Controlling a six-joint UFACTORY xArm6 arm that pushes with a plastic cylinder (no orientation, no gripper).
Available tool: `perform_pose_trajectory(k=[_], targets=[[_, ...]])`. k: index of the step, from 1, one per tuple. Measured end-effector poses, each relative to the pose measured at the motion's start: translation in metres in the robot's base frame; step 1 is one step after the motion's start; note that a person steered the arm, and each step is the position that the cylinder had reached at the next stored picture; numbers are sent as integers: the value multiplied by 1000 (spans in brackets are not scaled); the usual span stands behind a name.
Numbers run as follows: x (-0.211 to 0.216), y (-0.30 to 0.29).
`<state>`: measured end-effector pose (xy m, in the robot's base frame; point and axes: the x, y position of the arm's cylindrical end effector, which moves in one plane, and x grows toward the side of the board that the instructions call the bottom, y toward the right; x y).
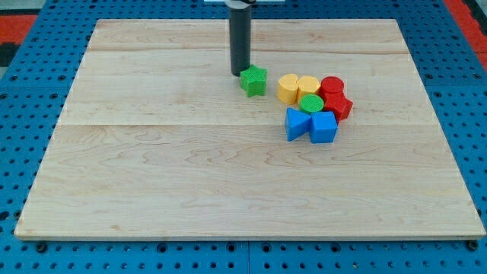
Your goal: Add green star into group of blocks
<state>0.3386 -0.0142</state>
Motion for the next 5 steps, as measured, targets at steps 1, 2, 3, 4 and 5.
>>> perform_pose_trajectory(k=[1, 2, 3, 4, 5], targets=[[27, -1], [28, -2], [-20, -7], [-28, 34], [-4, 34]])
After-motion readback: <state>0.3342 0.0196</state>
